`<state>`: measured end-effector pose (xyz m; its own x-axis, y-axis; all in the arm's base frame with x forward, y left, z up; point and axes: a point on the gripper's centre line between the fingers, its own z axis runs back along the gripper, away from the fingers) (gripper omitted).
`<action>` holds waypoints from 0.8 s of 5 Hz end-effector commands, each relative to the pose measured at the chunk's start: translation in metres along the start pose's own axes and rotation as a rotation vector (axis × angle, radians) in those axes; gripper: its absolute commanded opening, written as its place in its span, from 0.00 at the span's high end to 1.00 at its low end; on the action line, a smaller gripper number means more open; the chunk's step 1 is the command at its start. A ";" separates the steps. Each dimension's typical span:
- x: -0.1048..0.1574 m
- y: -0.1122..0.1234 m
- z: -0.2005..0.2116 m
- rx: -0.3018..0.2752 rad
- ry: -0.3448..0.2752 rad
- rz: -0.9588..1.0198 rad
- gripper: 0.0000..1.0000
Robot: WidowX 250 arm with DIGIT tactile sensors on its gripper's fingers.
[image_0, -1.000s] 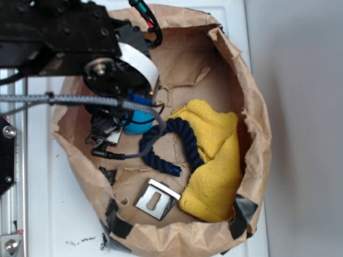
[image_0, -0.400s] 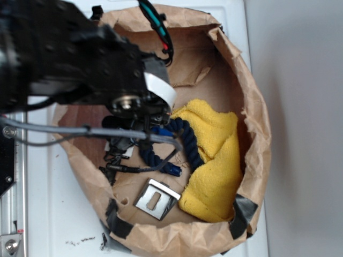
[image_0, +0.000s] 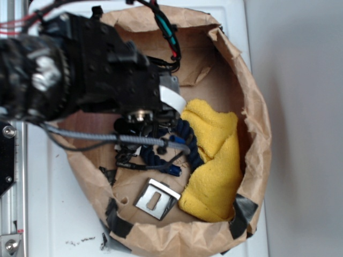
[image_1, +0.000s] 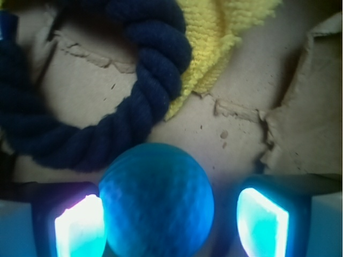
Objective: Grab the blue ball.
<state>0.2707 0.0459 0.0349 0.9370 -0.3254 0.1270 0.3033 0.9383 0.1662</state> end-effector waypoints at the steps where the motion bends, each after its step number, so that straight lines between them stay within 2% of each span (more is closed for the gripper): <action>1: 0.012 0.011 0.009 0.076 -0.056 0.025 1.00; 2: 0.013 0.025 0.022 0.056 -0.061 0.089 1.00; 4: 0.006 0.076 0.095 -0.037 -0.132 0.280 1.00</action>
<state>0.2753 0.0971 0.1148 0.9743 -0.0630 0.2164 0.0569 0.9978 0.0343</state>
